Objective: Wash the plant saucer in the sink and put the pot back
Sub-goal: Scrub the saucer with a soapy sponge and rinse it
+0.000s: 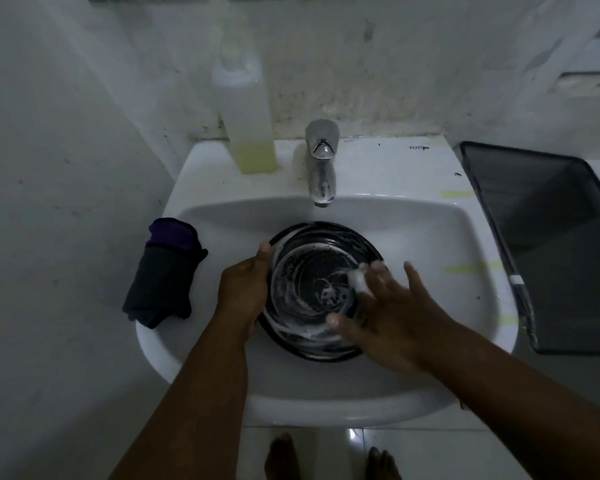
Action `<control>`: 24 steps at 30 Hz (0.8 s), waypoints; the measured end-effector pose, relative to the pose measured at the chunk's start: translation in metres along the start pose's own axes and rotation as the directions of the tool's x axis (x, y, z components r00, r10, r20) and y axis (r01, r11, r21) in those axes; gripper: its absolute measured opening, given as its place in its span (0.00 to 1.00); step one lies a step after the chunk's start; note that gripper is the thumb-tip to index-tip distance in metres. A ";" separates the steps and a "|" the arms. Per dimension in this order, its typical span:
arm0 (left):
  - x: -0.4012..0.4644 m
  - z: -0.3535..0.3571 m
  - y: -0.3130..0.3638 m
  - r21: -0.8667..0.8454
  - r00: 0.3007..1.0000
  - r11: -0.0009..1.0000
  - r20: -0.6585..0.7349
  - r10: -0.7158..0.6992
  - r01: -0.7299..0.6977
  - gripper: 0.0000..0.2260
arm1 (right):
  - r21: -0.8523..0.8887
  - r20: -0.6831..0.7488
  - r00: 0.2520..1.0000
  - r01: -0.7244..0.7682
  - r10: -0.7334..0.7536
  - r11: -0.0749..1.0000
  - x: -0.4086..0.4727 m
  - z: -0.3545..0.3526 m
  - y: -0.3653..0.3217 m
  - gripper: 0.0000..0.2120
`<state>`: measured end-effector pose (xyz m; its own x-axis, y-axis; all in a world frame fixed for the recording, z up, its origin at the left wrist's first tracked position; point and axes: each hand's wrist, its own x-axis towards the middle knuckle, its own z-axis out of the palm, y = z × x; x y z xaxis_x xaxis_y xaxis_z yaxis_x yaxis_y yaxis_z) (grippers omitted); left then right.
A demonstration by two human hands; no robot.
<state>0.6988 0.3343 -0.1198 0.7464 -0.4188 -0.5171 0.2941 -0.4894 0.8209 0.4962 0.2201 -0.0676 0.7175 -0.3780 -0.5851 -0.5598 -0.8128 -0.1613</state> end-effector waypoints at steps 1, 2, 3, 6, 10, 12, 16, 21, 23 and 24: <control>-0.002 0.002 0.000 -0.008 1.000 1.000 0.027 -0.005 0.006 0.31 | -0.022 -0.070 0.997 -0.024 0.022 0.999 0.012 -0.001 0.005 0.51; -0.004 0.005 0.001 -0.013 0.999 1.000 0.044 -0.011 0.012 0.30 | -0.021 -0.134 0.990 -0.036 0.033 0.999 0.024 -0.003 0.006 0.50; -0.005 0.007 0.001 -0.018 0.998 1.000 0.059 -0.015 0.016 0.28 | 0.000 -0.188 0.982 -0.031 0.031 1.000 0.037 -0.004 0.005 0.49; -0.007 0.010 0.005 0.000 0.995 1.000 0.095 -0.025 0.025 0.26 | 0.134 -0.199 0.978 0.092 -0.064 0.987 0.063 -0.004 -0.020 0.48; -0.007 0.005 0.008 0.050 0.999 0.999 0.047 0.000 -0.002 0.22 | 0.334 -0.096 0.953 0.304 -0.289 0.892 0.050 0.009 -0.067 0.42; -0.002 0.000 0.007 0.077 1.000 0.997 -0.004 -0.013 0.013 0.24 | 0.386 -0.038 0.933 0.343 -0.357 0.857 0.024 0.009 -0.075 0.39; 0.005 -0.006 0.003 -0.101 0.977 0.971 0.009 -0.215 0.215 0.27 | 0.250 -0.321 0.863 0.473 -0.389 0.845 -0.011 0.013 -0.059 0.34; 0.004 -0.008 0.001 -0.237 0.936 0.907 0.127 -0.327 0.349 0.26 | -0.007 -0.493 0.753 0.497 -0.436 0.867 -0.005 0.002 -0.028 0.25; 0.004 -0.011 -0.001 -0.304 0.927 0.876 0.162 -0.339 0.374 0.26 | 0.029 -0.512 0.743 0.516 -0.431 0.856 -0.001 -0.008 -0.022 0.21; 0.002 -0.012 0.001 -0.349 0.927 0.860 0.187 -0.325 0.372 0.27 | 0.075 -0.522 0.745 0.524 -0.415 0.848 0.000 -0.011 -0.020 0.20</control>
<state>0.7075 0.3418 -0.1168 0.4845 -0.3724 -0.7916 0.7393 -0.3094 0.5981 0.5125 0.2316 -0.0555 0.9833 -0.1760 0.0454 -0.1298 -0.8546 -0.5029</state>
